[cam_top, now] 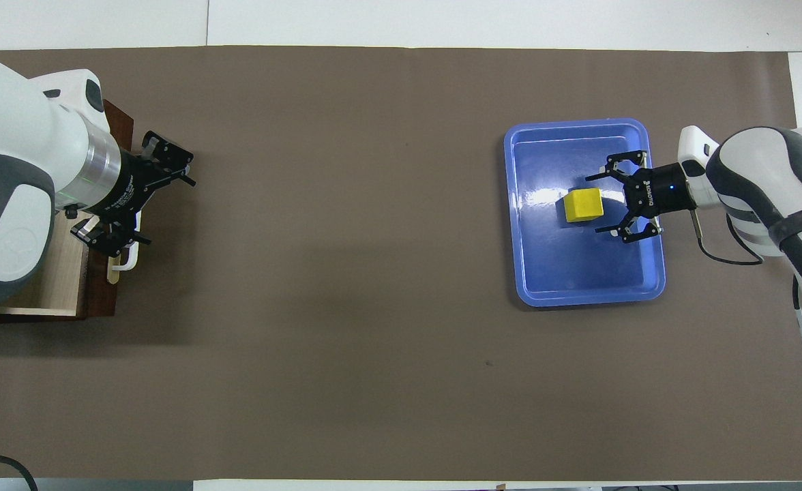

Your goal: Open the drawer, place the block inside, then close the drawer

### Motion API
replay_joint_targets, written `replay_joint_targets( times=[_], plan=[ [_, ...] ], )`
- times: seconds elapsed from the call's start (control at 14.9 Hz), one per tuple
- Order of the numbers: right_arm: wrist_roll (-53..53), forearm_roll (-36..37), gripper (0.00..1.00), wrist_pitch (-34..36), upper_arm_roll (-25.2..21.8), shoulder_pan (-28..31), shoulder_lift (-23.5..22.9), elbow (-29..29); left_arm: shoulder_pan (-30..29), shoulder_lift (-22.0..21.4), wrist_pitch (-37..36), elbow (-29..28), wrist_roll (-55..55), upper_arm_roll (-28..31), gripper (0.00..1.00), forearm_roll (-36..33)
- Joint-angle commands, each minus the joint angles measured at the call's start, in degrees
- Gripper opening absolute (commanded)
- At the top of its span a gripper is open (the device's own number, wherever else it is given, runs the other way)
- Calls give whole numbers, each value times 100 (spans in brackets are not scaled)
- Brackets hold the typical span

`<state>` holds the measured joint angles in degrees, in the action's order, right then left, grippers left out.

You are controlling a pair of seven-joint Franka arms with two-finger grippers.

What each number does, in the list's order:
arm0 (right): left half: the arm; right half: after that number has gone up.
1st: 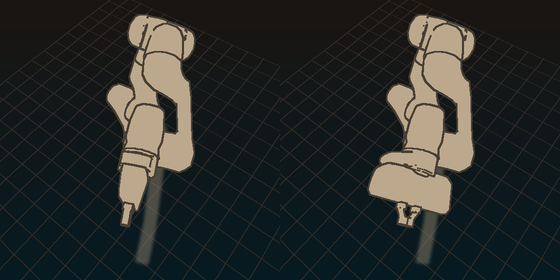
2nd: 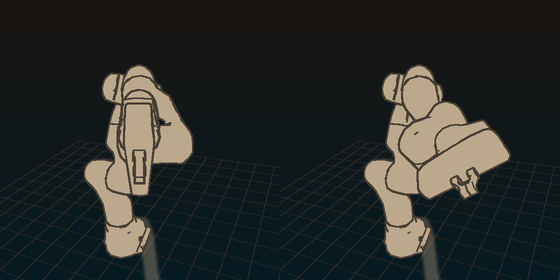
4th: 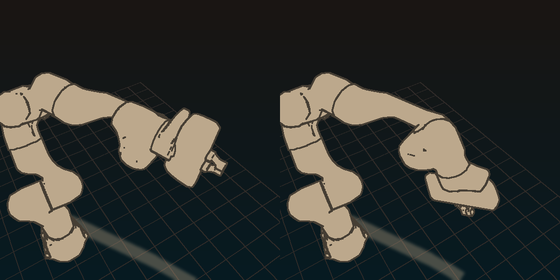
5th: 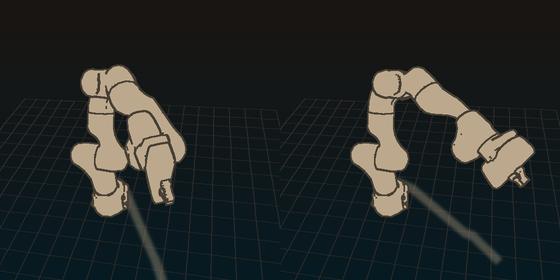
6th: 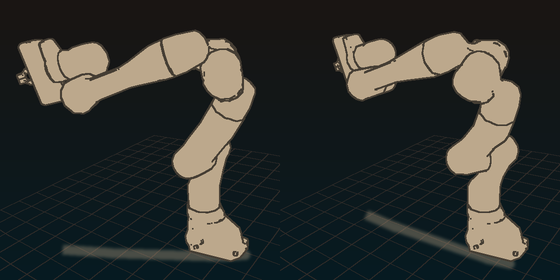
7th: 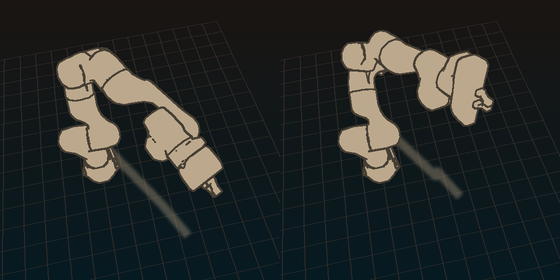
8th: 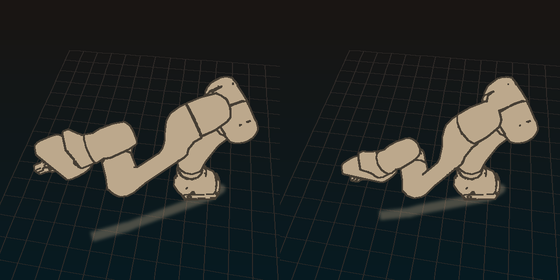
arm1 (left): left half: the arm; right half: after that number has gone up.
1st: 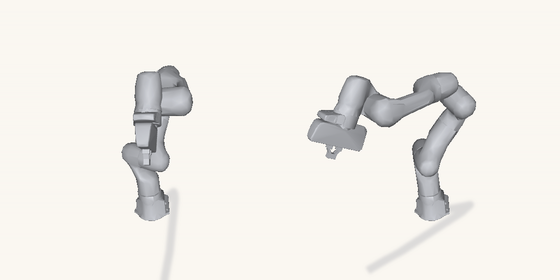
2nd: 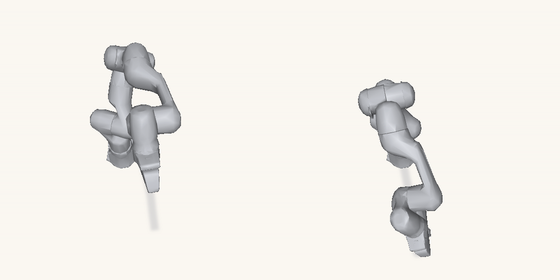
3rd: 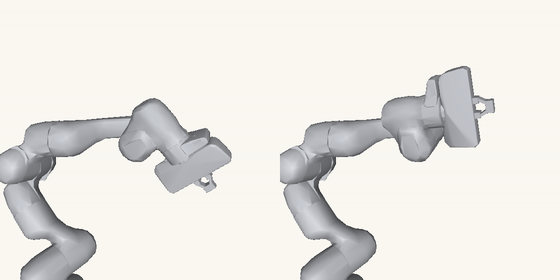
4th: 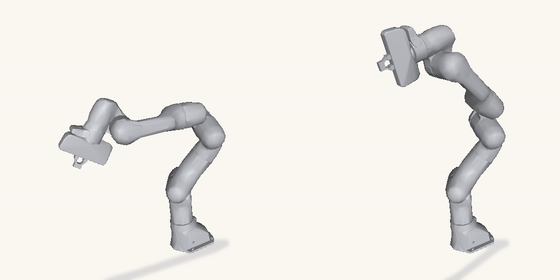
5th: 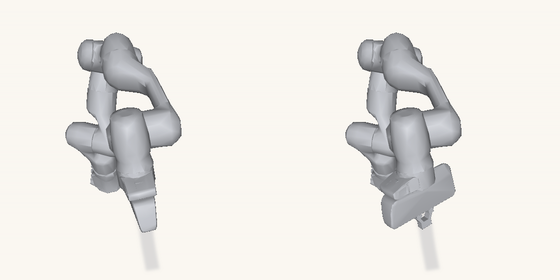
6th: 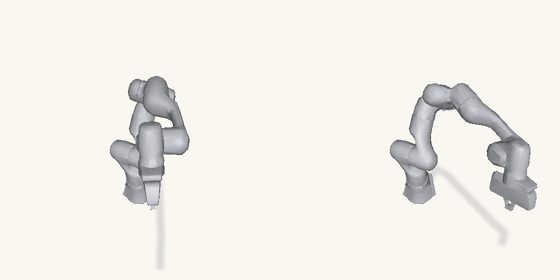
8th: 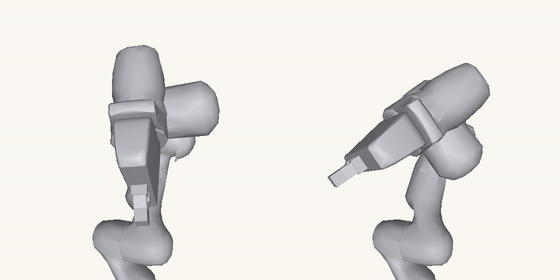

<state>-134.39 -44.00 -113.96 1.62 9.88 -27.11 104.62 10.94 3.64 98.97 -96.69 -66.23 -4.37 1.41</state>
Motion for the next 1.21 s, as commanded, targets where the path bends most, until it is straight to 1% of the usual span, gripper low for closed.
replay_joint_targets(
  times=[0.0, 0.07, 0.13, 0.2, 0.27, 0.33, 0.47, 0.6, 0.74, 0.87, 0.94, 1.07, 1.14],
  plan=[
    [-105, -188, 100, -153, 5, -39, 4, 138, 49, -197, 149, -245, -153, 42, 100, 88],
    [-105, -188, 100, -153, 14, -30, 4, 138, 57, -197, 149, -246, -232, 42, 100, 88],
    [-105, -188, 96, -144, 14, -30, 4, 138, 57, -197, 149, -246, -285, 42, 100, 88],
    [-105, -197, 74, -135, 14, -30, 4, 138, 66, -197, 158, -237, -363, 42, 100, 88],
    [-105, -197, 34, -135, 14, -30, 13, 138, 66, -197, 176, -245, -573, 42, 100, 88],
    [-96, -232, 0, -144, 14, -30, 13, 138, 66, -197, 271, -237, -801, 42, 100, 88],
    [-70, -267, 0, -144, 5, -21, 13, 120, 66, -188, 360, -237, -1223, 42, 100, 88],
    [-52, -267, 0, -100, 14, -13, 21, 68, 57, -179, 299, -228, -2073, 42, 100, 114],
    [61, -267, 0, 13, 14, -21, 48, -11, 66, -74, 307, -184, -2725, 42, 100, 105],
    [595, -232, 0, 285, 40, -30, 74, -204, 302, 232, 316, -36, -3533, 51, 100, 26],
    [911, -188, 0, 513, 49, -48, 83, -431, 399, 356, 282, 131, -3894, 42, 100, 0],
    [1501, -171, 0, 909, 49, -284, 100, -783, 610, 401, 202, 255, -4082, 42, 100, 0],
    [1756, -170, 0, 937, 58, -355, 135, -889, 698, 401, 220, 212, -4117, 42, 100, -9]
  ],
)
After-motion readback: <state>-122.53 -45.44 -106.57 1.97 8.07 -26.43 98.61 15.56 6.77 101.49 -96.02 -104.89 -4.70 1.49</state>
